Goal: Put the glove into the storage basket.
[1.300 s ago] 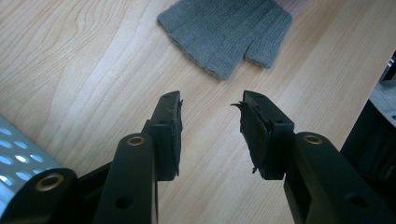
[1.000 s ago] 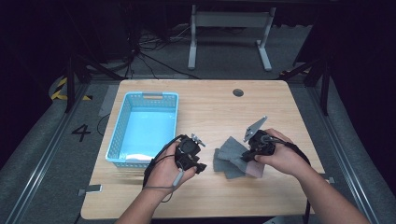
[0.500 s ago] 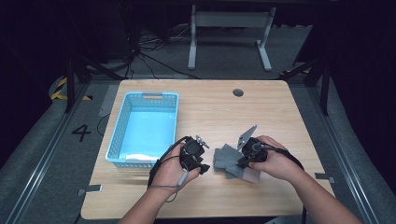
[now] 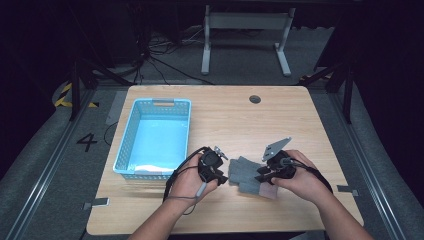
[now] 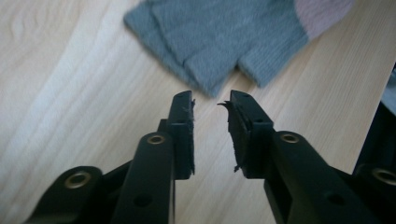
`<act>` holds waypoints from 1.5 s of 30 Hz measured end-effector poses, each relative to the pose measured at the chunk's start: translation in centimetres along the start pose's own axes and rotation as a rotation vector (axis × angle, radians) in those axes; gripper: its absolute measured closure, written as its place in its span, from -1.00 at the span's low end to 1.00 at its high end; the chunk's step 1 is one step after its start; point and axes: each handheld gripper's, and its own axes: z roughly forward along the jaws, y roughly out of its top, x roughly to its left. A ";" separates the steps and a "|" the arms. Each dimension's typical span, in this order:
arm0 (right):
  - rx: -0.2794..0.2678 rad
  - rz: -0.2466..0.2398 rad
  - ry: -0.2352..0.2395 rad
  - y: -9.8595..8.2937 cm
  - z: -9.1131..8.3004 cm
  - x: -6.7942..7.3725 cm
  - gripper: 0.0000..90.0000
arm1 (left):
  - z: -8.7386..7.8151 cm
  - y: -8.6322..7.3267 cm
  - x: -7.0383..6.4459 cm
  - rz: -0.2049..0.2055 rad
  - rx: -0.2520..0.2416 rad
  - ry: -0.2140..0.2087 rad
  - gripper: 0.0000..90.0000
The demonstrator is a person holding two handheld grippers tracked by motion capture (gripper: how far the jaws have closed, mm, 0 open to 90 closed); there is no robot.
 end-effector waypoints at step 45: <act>0.055 0.190 -0.029 -7.2 -0.9 -3.1 0.42 | 2.2 1.2 0.5 0.078 0.070 0.020 0.48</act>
